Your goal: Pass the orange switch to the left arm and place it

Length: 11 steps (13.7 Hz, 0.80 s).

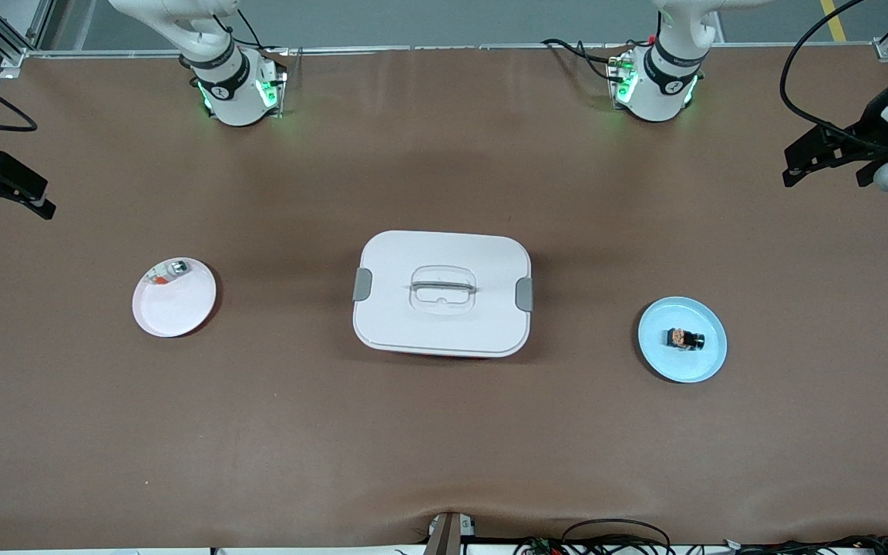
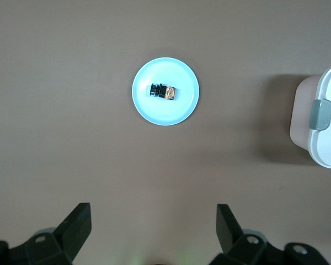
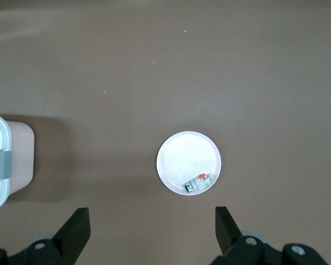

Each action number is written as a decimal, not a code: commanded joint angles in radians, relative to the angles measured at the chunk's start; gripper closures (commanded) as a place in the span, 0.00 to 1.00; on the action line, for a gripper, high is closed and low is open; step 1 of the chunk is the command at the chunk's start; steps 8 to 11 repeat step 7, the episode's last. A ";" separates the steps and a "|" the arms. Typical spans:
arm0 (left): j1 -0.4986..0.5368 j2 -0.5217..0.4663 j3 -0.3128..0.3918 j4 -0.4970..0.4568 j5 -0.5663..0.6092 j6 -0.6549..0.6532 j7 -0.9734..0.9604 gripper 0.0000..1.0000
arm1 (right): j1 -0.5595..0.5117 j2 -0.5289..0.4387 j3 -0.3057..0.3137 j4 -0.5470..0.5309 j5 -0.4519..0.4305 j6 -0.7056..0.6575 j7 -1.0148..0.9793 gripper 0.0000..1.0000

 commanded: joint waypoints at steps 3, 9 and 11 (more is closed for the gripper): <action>0.008 0.002 0.000 0.021 -0.002 -0.014 0.003 0.00 | -0.004 0.019 0.002 0.028 -0.029 -0.051 0.022 0.00; 0.003 0.002 -0.002 0.021 -0.001 -0.014 0.002 0.00 | -0.004 0.020 0.002 0.028 -0.030 -0.051 0.022 0.00; 0.003 0.002 -0.002 0.021 -0.001 -0.014 0.002 0.00 | -0.004 0.020 0.002 0.028 -0.030 -0.051 0.022 0.00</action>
